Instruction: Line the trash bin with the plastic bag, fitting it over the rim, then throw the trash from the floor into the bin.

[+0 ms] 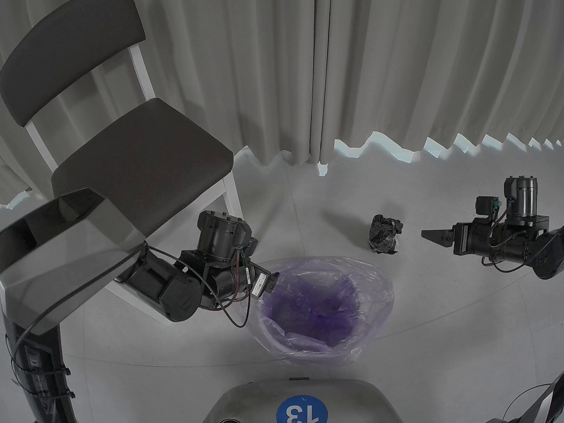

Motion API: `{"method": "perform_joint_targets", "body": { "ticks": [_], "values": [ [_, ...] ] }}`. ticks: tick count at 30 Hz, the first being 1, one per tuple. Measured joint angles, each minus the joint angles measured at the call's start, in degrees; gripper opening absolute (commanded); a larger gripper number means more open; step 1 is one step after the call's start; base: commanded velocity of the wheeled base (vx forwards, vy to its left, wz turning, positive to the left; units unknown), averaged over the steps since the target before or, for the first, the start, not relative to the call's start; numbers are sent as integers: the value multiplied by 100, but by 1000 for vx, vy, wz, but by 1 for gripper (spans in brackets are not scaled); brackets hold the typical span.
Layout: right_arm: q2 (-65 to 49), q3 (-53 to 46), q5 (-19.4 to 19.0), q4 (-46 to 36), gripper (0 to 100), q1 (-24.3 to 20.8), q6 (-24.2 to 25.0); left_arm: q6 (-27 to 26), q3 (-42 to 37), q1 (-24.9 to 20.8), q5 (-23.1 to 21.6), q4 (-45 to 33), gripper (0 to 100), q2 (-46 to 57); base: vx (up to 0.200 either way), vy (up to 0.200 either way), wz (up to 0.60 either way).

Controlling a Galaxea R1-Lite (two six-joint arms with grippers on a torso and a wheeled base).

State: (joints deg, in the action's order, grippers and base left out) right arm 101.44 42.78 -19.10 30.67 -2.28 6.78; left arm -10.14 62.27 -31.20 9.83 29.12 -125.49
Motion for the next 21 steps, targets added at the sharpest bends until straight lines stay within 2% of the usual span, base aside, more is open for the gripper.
{"method": "perform_joint_targets", "body": {
  "ticks": [3, 12, 21],
  "values": [
    [-91, 72, -284, -7, 100, 258, 0, 11, 230, -2, -6, -146, 100, -150, 0, 0, 0],
    [-401, 228, -521, -45, 100, 875, 6, 16, 366, 68, -11, -176, 100, -469, 0, 0, 0],
    [-577, 261, -599, -56, 100, 1029, 4, 7, 790, 369, -23, -184, 100, -795, 0, 0, 0]
  ]
}}
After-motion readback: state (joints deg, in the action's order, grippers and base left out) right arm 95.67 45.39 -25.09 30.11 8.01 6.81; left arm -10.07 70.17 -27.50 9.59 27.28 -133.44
